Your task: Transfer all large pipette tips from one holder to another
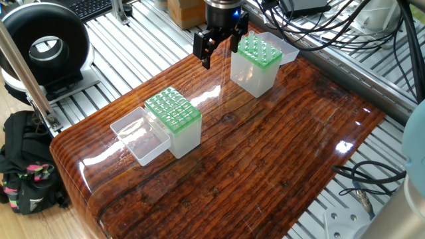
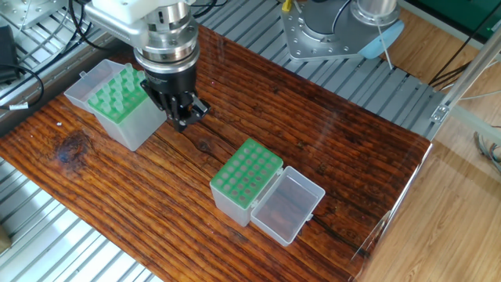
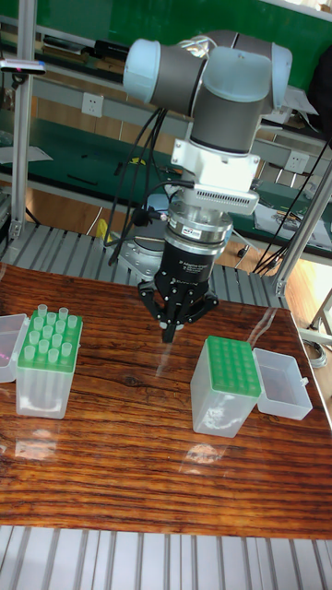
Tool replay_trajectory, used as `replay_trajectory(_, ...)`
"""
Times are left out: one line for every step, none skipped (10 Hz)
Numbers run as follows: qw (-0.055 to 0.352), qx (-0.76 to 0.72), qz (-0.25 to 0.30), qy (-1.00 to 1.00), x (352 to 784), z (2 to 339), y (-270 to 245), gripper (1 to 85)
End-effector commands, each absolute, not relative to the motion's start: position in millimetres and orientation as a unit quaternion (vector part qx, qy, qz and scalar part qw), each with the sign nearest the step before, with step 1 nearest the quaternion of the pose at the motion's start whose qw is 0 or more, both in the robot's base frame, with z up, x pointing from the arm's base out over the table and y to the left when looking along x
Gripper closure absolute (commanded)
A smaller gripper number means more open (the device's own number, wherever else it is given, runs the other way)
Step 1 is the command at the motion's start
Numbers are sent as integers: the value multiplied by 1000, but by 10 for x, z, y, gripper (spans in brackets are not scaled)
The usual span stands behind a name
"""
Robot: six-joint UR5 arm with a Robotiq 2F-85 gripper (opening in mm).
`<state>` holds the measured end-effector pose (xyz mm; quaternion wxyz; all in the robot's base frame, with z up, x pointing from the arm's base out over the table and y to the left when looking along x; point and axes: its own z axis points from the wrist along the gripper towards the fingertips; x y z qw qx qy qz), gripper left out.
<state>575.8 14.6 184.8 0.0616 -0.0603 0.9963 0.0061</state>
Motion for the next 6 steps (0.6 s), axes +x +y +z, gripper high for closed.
replay_trajectory(67,-90,-1,994,5784,1859,112,847)
replay_trajectory(67,-99,8,993,5784,1843,159,847)
replay_trajectory(84,-121,5,989,5866,1880,144,847)
replay_trajectory(100,-138,8,985,5940,1917,156,847)
replay_trajectory(107,-151,11,983,5970,1923,153,847)
replay_trajectory(107,-159,7,981,5971,1913,100,847)
